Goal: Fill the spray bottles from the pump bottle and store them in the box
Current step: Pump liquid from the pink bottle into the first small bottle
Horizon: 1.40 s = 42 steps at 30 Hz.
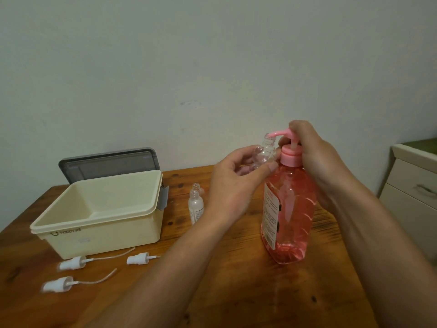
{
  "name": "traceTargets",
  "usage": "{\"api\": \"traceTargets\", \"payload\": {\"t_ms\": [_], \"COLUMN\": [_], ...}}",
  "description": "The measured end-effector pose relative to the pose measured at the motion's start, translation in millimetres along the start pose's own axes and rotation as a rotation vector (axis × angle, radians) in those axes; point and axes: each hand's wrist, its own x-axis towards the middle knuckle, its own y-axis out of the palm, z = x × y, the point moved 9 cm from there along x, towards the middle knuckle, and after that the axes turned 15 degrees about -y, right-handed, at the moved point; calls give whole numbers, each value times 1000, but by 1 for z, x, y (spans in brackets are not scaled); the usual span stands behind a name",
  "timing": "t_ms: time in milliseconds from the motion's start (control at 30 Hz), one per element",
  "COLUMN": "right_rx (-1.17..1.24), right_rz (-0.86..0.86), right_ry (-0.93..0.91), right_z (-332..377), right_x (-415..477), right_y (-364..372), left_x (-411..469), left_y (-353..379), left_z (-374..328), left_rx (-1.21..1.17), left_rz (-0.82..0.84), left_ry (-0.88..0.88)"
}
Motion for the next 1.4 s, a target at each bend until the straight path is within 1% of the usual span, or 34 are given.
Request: {"api": "traceTargets", "payload": {"t_ms": [567, 733, 933, 1167, 1400], "right_rx": [13, -24, 12, -13, 26], "right_rz": [-5, -10, 10, -6, -18], "right_ry": [-13, -16, -18, -27, -8], "right_z": [1, -2, -1, -1, -2], "right_x": [0, 1, 2, 2, 0], "right_y": [0, -1, 1, 0, -1], "left_x": [-1, -2, -2, -3, -3], "left_y": [-1, -2, -3, -3, -3], "left_z": [-1, -2, -2, -4, -3], "left_rx": [16, 7, 12, 7, 3], "left_rz": [-11, -13, -14, -22, -12], "left_ry": [4, 9, 11, 19, 13]}}
